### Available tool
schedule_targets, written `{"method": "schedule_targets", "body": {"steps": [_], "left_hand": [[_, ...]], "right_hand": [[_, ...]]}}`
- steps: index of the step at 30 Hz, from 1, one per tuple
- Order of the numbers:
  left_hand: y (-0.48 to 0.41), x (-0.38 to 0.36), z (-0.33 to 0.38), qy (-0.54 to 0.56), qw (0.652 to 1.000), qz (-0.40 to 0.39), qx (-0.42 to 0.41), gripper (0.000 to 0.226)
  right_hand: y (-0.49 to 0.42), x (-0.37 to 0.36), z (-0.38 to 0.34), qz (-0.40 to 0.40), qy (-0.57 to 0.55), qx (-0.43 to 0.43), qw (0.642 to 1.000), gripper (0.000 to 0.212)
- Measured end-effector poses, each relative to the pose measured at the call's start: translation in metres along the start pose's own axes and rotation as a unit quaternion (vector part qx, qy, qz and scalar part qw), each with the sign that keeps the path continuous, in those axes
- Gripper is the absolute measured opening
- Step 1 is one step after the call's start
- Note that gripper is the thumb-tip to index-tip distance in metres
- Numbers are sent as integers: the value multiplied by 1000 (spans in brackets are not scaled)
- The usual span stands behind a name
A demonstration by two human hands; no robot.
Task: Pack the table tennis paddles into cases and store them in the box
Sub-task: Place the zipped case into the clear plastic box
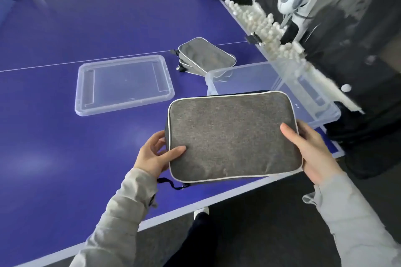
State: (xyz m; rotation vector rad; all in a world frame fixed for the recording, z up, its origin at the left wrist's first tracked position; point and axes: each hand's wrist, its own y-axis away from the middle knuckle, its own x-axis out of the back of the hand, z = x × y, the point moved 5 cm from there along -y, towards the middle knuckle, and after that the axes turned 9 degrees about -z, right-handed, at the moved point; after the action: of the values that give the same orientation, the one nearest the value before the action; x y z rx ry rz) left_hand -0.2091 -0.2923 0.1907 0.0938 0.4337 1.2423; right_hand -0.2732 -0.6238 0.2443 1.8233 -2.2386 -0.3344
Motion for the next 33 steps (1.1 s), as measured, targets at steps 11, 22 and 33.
{"method": "schedule_targets", "body": {"steps": [11, 22, 33], "left_hand": [[-129, -107, 22, -32, 999, -19, -6, 61], [-193, -173, -13, -79, 994, 18, 70, 88], [-220, -177, -84, -244, 912, 185, 272, 87]], "right_hand": [[-123, 108, -51, 65, 36, 8, 997, 43], [-217, 164, -31, -55, 168, -104, 979, 90], [-276, 165, 64, -127, 289, -173, 933, 67]]}}
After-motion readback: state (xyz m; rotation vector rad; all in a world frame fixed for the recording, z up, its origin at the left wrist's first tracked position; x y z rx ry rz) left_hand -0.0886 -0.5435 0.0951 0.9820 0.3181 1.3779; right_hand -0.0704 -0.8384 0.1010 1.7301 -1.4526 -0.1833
